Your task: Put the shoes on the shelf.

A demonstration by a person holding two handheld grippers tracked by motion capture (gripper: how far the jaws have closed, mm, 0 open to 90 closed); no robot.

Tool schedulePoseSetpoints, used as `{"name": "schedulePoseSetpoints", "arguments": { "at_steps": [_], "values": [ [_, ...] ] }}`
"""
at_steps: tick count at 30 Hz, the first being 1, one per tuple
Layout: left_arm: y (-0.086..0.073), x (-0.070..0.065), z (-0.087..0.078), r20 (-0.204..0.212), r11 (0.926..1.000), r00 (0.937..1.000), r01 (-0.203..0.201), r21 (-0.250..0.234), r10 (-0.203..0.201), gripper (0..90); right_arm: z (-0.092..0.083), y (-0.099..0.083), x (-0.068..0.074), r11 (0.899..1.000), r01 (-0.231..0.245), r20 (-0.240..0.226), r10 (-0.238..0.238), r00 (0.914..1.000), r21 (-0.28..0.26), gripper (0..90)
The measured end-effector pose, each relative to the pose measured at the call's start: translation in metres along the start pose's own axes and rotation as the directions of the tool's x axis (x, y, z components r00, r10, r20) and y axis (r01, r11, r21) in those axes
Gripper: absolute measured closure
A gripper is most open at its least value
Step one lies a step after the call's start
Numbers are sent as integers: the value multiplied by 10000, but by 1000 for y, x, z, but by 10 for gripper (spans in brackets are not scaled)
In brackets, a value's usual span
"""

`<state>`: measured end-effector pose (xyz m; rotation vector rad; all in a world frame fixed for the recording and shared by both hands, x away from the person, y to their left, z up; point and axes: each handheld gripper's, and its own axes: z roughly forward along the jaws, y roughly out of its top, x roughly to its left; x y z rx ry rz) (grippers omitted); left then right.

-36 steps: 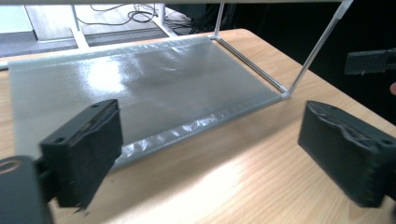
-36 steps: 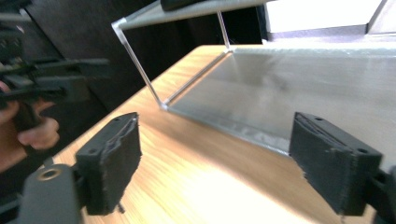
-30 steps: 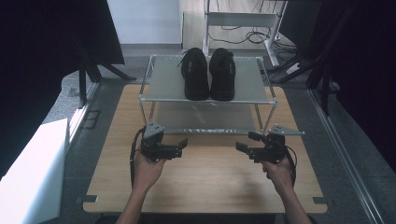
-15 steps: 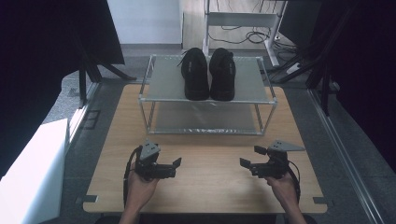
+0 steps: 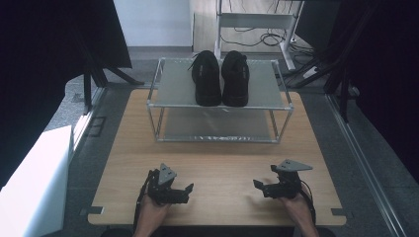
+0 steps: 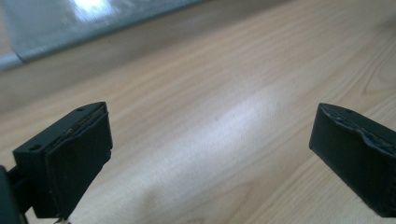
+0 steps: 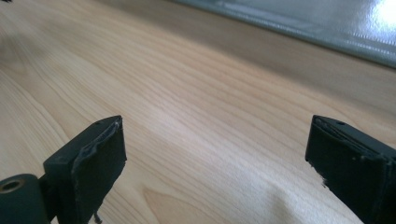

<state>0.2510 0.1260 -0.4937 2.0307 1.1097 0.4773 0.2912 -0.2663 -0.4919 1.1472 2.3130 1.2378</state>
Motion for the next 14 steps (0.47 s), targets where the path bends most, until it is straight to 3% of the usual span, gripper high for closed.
{"name": "schedulePoseSetpoints", "arguments": {
  "at_steps": [8,14],
  "values": [
    [-8,-9,15,-348,9913,9982,-440,1244,487,0,12,-10,0,9944,452,102,-464,9989,955,40],
    [-10,-13,20,-368,9873,9976,-528,1497,589,0,20,-13,3,9844,752,229,-798,9965,1591,38]
  ]
}}
